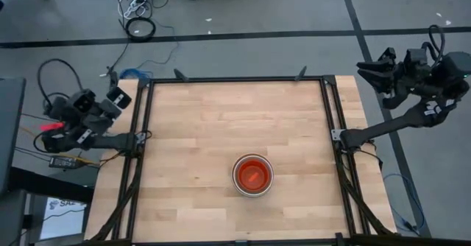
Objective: Nest bowls inside each other
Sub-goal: Return to Home Position
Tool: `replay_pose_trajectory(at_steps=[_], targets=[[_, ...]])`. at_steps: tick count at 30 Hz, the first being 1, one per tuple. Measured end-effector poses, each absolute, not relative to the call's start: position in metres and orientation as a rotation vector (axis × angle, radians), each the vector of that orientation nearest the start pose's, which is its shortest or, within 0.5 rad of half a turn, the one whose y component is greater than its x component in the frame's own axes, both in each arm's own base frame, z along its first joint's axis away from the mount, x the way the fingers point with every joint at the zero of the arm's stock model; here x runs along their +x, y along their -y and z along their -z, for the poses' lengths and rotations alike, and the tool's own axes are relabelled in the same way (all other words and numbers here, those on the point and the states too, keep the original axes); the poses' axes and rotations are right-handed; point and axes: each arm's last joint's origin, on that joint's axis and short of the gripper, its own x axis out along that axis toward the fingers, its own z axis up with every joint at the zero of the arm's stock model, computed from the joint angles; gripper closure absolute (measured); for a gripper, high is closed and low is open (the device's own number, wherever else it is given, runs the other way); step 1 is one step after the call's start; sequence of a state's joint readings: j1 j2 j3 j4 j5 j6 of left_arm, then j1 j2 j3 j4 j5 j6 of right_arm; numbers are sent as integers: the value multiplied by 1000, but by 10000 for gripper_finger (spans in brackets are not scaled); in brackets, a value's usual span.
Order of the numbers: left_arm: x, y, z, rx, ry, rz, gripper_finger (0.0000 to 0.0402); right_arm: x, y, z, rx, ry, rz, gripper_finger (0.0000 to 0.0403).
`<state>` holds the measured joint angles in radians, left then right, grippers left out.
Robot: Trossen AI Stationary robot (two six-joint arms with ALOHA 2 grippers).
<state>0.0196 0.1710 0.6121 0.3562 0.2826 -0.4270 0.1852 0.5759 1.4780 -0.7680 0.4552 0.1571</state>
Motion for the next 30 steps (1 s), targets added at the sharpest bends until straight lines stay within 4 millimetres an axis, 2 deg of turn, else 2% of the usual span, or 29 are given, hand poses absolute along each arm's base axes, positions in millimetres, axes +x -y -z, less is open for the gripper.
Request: replay_pose_trajectory(at_steps=[5,16,22,30], targets=[[30,7,-351,-302,725,389,312,-3,13,-475,203,142,257,289],[56,5,-300,-371,748,398,312,23,9,-438,231,208,250,289],[65,4,-268,-485,783,398,312,30,7,-414,244,284,240,289],[70,3,-243,-517,784,408,312,10,10,-389,266,384,209,289]])
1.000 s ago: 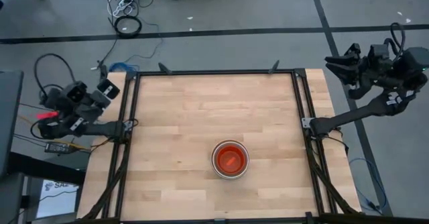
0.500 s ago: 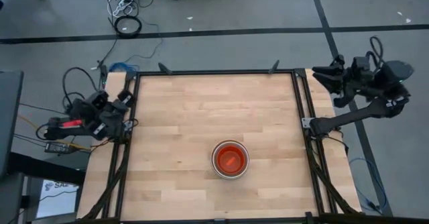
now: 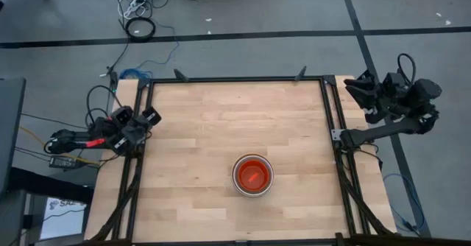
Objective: Nest bowls inside each other
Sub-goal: Return to Home Position
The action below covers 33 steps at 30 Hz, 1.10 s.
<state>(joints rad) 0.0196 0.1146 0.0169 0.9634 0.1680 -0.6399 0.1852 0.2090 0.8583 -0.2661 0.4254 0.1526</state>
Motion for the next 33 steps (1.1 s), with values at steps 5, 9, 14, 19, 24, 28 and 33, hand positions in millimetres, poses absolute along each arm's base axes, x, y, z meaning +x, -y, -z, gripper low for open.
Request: replay_pose_trajectory(at_steps=[5,9,14,19,24,28,33], targets=[[69,3,-242,-507,806,411,312,-3,14,-379,264,384,248,289],[68,4,-242,-465,809,411,312,-5,17,-374,255,361,358,289],[69,4,-242,-439,803,416,312,4,16,-366,222,350,410,289],[72,4,-239,-378,770,375,312,19,14,-352,200,336,451,289],[79,4,-231,-375,669,340,312,38,11,-331,237,325,457,289],[87,4,-221,-399,539,307,312,52,8,-310,305,294,447,289],[97,4,-204,-511,320,296,312,62,6,-291,381,262,442,289]])
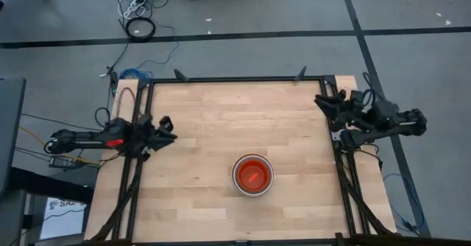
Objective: Nest bowls inside each other
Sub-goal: Return to Home Position
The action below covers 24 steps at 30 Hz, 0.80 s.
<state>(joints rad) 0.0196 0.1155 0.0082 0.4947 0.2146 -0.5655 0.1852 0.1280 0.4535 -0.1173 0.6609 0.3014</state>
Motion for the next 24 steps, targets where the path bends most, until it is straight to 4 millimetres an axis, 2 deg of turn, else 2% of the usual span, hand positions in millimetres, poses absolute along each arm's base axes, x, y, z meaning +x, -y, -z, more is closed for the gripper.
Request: replay_pose_trajectory(at_steps=[4,11,13,16,17,24], targets=[[100,5,-194,-556,198,314,312,65,6,-283,398,212,448,289],[101,5,-189,-427,166,283,312,64,6,-285,484,252,431,289],[101,5,-189,-374,175,275,312,64,5,-290,403,272,376,289],[102,5,-188,-296,174,264,312,65,-2,-293,124,241,172,289],[102,5,-186,-275,164,256,312,66,-3,-292,81,224,148,289],[104,2,-175,-255,63,135,312,75,-4,-262,96,35,144,289]])
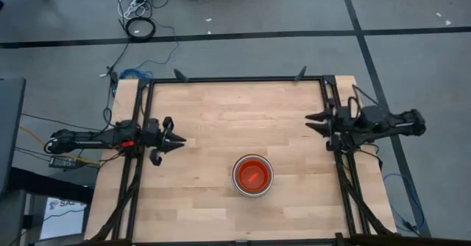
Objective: Nest bowls inside each other
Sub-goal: Return to Home Position
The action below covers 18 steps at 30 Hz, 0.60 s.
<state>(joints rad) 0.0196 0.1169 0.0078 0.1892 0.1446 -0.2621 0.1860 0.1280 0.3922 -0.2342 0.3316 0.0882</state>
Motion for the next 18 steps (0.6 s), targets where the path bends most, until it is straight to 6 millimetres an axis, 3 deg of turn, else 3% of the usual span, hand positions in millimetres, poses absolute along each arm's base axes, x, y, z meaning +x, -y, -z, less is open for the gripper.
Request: replay_pose_trajectory(at_steps=[4,10,18], targets=[[104,2,-175,-219,72,113,312,84,-8,-244,73,60,70,289],[104,1,-177,-207,86,109,312,85,-10,-232,101,254,23,289],[104,1,-177,-211,95,108,312,82,-5,-224,-5,254,172,289]])
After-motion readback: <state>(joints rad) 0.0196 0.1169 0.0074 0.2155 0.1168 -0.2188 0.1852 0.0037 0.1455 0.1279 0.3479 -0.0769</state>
